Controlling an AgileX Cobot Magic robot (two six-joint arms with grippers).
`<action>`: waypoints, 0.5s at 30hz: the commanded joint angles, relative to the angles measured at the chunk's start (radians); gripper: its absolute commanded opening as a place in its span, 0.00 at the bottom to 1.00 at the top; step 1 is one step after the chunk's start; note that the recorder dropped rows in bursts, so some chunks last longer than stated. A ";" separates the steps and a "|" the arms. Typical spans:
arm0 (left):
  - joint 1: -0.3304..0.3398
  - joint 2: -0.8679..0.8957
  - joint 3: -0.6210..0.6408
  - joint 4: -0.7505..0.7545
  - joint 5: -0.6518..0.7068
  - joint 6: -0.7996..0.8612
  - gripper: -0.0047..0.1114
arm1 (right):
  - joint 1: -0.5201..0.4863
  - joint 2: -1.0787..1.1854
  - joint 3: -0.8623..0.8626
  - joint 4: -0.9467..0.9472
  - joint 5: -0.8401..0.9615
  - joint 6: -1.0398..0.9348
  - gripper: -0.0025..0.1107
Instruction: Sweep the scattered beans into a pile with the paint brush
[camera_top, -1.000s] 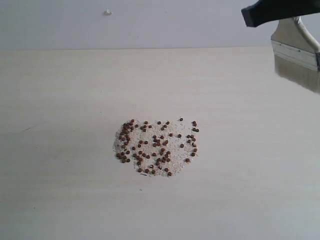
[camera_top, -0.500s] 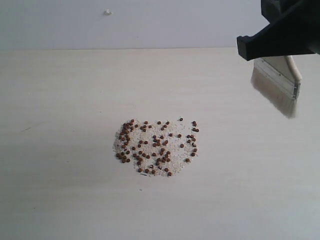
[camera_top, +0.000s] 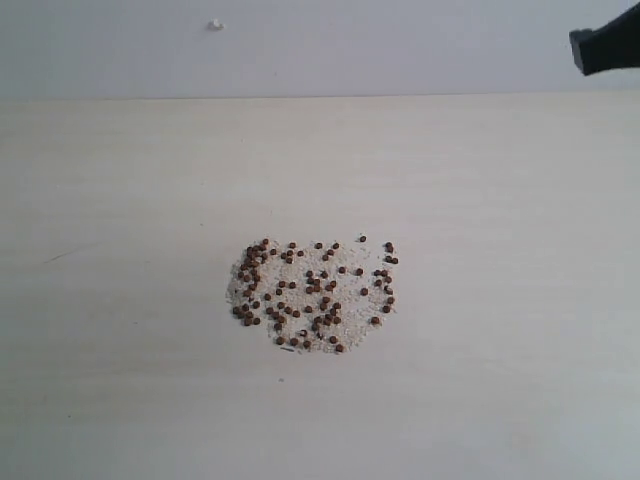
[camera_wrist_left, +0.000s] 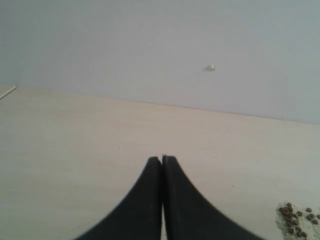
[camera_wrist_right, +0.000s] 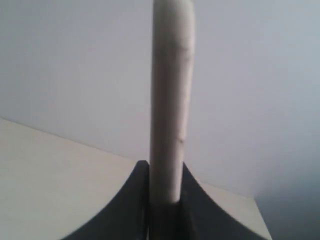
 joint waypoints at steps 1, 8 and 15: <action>0.003 -0.009 0.003 -0.005 0.001 0.004 0.04 | -0.074 -0.009 -0.123 0.051 -0.332 -0.240 0.02; 0.003 -0.009 0.003 -0.005 0.001 0.004 0.04 | -0.242 0.064 -0.212 0.713 -0.772 -1.177 0.02; 0.003 -0.009 0.003 -0.005 0.001 0.004 0.04 | -0.444 0.162 -0.195 1.085 -0.920 -1.335 0.02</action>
